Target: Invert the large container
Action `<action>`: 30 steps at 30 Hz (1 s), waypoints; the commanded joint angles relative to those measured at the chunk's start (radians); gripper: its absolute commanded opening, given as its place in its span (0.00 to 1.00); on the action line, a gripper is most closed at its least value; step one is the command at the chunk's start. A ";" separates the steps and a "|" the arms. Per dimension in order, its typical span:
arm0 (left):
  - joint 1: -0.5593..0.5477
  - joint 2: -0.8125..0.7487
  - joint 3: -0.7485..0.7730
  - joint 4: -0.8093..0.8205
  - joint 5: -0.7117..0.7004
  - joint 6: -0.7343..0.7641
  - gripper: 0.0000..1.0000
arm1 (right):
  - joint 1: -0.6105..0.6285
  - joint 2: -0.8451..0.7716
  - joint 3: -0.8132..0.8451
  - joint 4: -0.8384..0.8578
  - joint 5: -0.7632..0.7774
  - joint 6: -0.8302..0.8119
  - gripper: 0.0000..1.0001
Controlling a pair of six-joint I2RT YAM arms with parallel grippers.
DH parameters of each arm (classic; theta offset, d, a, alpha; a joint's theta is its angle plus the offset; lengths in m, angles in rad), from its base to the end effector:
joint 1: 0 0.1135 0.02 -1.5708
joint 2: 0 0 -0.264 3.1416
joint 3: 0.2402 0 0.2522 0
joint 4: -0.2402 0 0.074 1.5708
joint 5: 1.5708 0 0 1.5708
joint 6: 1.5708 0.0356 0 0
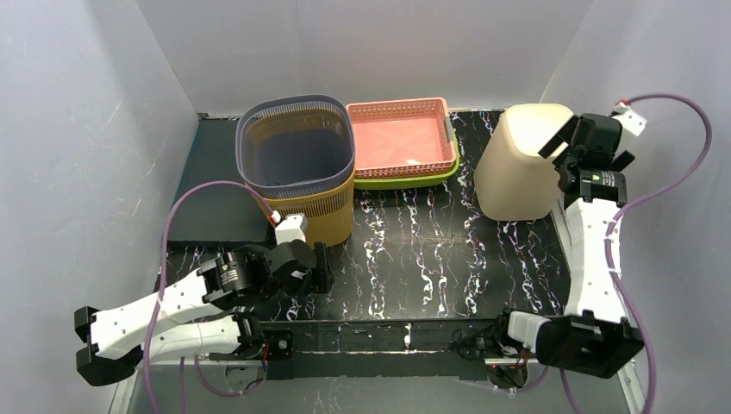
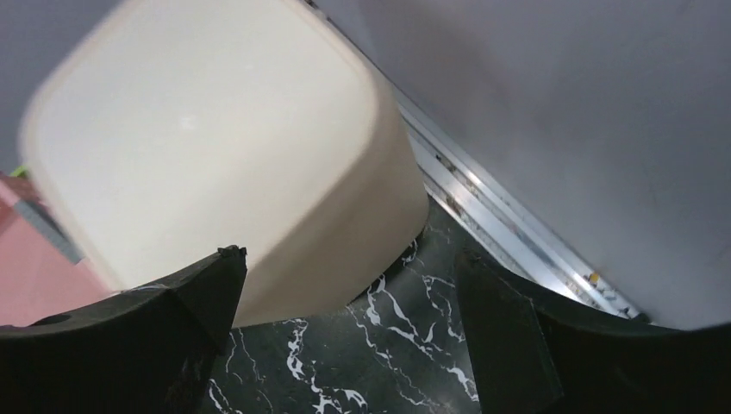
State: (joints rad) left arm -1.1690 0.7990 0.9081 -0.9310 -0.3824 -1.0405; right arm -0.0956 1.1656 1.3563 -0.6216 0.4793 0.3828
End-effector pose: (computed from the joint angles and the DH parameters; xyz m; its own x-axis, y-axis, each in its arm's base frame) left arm 0.0692 -0.1289 0.3106 -0.7958 -0.1737 -0.5801 0.1346 0.8833 -0.4491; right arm 0.2383 -0.0393 0.4174 -0.1983 0.3520 -0.9148 0.6208 0.7673 0.1607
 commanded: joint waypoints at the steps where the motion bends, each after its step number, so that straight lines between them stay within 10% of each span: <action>1: 0.000 0.024 0.030 -0.002 0.011 0.010 0.74 | -0.129 0.074 -0.063 0.047 -0.332 0.151 0.99; 18: 0.000 0.141 0.091 -0.003 0.028 0.038 0.74 | -0.125 0.188 -0.112 0.289 -0.387 0.226 0.98; 30: -0.001 0.191 0.145 -0.006 0.033 0.053 0.74 | 0.085 0.365 0.000 0.403 0.004 0.083 0.98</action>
State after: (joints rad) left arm -1.1690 0.9775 1.0084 -0.9169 -0.3489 -1.0046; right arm -0.0860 1.4399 1.3071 -0.2428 0.3149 0.5644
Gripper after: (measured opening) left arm 0.741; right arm 0.975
